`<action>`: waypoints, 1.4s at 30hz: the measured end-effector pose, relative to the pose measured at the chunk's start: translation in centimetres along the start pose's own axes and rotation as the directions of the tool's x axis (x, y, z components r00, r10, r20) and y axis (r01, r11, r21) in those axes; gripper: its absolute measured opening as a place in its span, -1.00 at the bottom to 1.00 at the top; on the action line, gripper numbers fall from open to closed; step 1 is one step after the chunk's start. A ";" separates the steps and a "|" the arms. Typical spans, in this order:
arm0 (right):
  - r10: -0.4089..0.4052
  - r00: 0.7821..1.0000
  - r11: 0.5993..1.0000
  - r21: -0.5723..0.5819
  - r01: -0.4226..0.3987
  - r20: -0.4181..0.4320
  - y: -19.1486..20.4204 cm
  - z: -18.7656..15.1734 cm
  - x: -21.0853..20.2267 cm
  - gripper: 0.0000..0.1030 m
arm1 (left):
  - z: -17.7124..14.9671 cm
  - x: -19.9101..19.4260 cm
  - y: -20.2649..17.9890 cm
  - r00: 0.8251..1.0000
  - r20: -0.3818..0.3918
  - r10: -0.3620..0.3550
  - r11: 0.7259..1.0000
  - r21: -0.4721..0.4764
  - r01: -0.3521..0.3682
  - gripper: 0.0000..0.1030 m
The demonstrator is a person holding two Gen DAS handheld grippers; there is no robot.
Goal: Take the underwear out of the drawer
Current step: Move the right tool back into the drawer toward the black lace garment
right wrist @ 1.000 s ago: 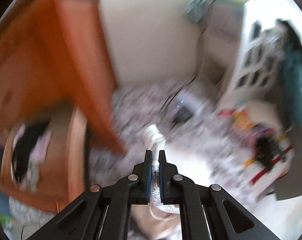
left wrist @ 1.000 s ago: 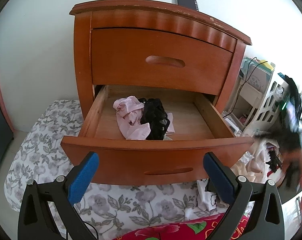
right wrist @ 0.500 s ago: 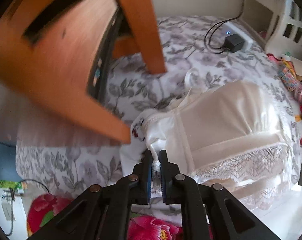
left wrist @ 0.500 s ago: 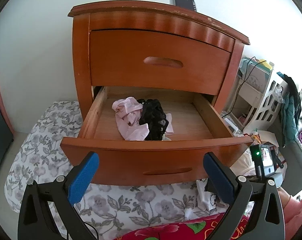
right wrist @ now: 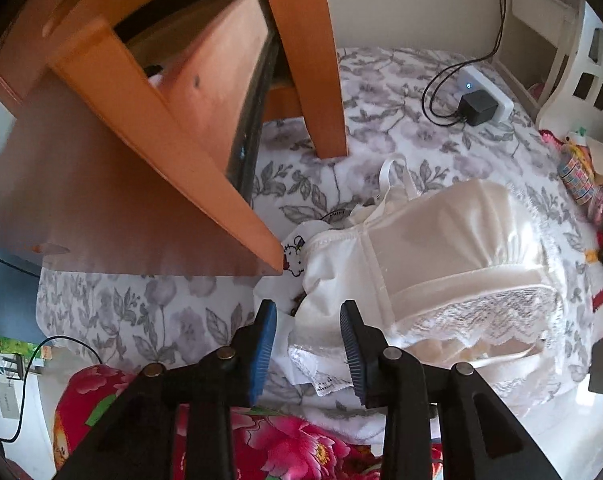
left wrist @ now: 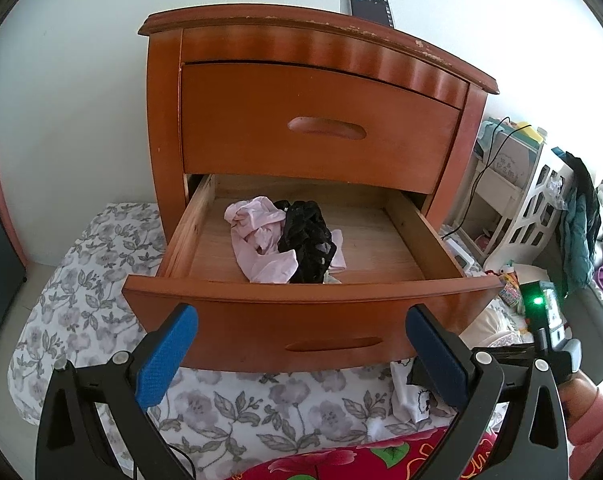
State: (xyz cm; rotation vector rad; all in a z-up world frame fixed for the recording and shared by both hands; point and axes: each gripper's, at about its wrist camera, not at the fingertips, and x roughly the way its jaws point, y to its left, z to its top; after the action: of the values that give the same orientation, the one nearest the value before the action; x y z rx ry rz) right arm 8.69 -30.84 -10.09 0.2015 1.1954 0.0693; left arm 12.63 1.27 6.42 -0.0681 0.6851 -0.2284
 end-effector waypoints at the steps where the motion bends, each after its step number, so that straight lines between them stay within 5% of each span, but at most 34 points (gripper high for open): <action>1: -0.002 1.000 1.000 -0.005 0.002 0.005 0.0 0.0 -0.4 -0.29 | 0.0 0.0 0.0 1.000 -0.002 0.000 1.000 -0.001 0.000 1.00; 10: -0.055 0.993 0.997 -0.045 0.060 0.105 0.0 0.4 -7.1 -0.25 | 0.0 0.2 0.3 1.000 -0.002 0.000 1.000 -0.011 0.000 1.00; 13: -0.058 0.980 0.997 -0.038 0.067 0.190 0.4 1.0 -10.6 0.26 | -0.1 0.1 0.3 1.000 0.000 0.002 1.000 -0.011 -0.002 1.00; 17: -0.036 0.956 0.996 -0.066 0.058 0.290 1.9 2.1 -14.5 0.34 | 0.0 0.0 0.5 1.000 0.010 0.010 1.000 -0.021 -0.010 1.00; 21: 0.003 0.940 0.992 -0.122 0.042 0.342 4.3 3.0 -16.8 1.00 | 0.1 -0.1 1.1 1.000 0.020 0.020 0.999 -0.042 -0.019 1.00; 34: 0.115 0.912 0.948 -0.318 0.018 0.394 14.1 6.3 -19.7 1.00 | 0.2 -1.1 3.8 0.997 0.075 0.011 0.995 -0.103 -0.003 1.00; 42: 0.152 0.933 0.913 -0.408 -0.007 0.326 20.5 8.7 -17.1 1.00 | -0.2 -0.5 6.0 0.998 0.057 0.011 0.992 -0.127 -0.004 1.00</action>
State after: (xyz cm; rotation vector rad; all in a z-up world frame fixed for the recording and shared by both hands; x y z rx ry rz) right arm 11.60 -14.54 12.58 -0.0986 0.7911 0.3367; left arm 13.19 7.20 5.76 -0.1931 0.6414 -0.1745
